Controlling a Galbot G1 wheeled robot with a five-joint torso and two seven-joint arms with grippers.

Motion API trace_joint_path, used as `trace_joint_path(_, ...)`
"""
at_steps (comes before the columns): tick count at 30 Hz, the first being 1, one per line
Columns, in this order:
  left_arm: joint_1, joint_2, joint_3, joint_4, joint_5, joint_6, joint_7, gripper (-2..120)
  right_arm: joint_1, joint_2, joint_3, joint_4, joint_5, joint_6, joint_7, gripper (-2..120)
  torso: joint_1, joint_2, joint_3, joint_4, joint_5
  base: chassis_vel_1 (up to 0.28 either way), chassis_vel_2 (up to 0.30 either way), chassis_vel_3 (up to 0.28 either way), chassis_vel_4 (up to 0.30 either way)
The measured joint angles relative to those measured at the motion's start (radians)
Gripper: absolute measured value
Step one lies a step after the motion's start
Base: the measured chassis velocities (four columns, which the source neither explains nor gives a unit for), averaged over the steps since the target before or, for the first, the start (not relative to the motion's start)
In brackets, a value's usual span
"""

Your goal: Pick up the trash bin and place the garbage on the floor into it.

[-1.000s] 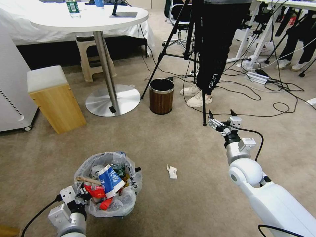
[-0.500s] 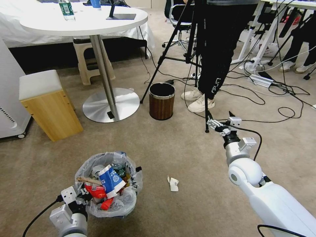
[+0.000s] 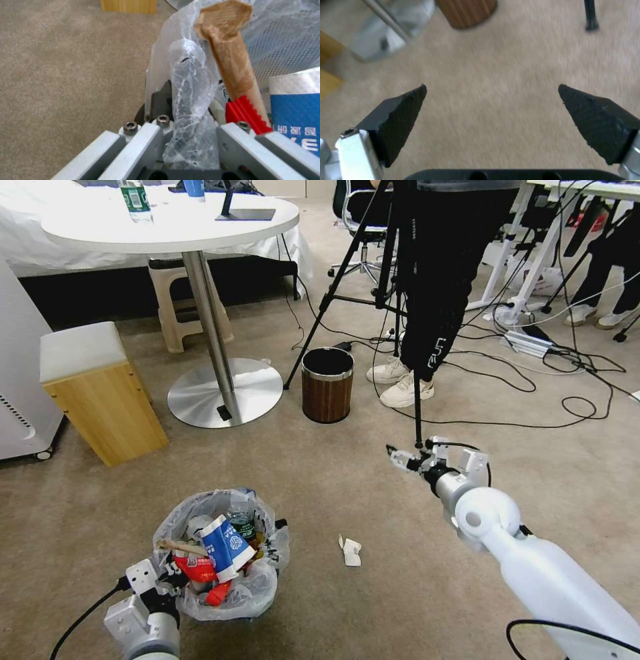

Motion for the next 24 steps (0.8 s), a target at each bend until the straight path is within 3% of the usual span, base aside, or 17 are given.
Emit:
trace_joint_path(5,-0.012,0.004,0.000,0.018,-0.006,-0.001,0.000,1,0.020,0.026,0.009,-0.069,0.072,-0.177,0.013,100,0.000,0.000,0.000,-0.0001,0.0001,0.000,0.000,0.000,0.000)
trace_joint_path(7,-0.019,0.006,0.001,0.029,-0.009,-0.001,0.000,1,0.012,0.033,0.035,-0.092,0.082,-0.254,-0.050,100,0.000,0.000,0.000,0.0000,-0.0003,0.000,0.000,0.000,0.000)
trace_joint_path(8,-0.019,0.006,0.001,0.029,-0.009,-0.001,0.000,1,0.012,0.033,0.035,-0.092,0.082,-0.254,-0.050,100,0.000,0.000,0.000,0.0000,-0.0003,0.000,0.000,0.000,0.000)
trace_joint_path(12,-0.031,0.009,0.000,0.044,-0.015,-0.002,0.000,1,-0.015,0.035,0.063,-0.151,-0.044,-0.273,-0.257,100,0.000,0.000,0.000,-0.0004,-0.0003,0.000,0.000,0.000,0.000)
trace_joint_path(24,-0.054,0.009,0.005,0.072,-0.022,-0.002,-0.003,1,-0.002,0.066,0.050,-0.285,-0.130,-0.267,-0.246,100,0.000,0.000,0.000,0.0000,-0.0001,0.000,0.000,0.000,0.000)
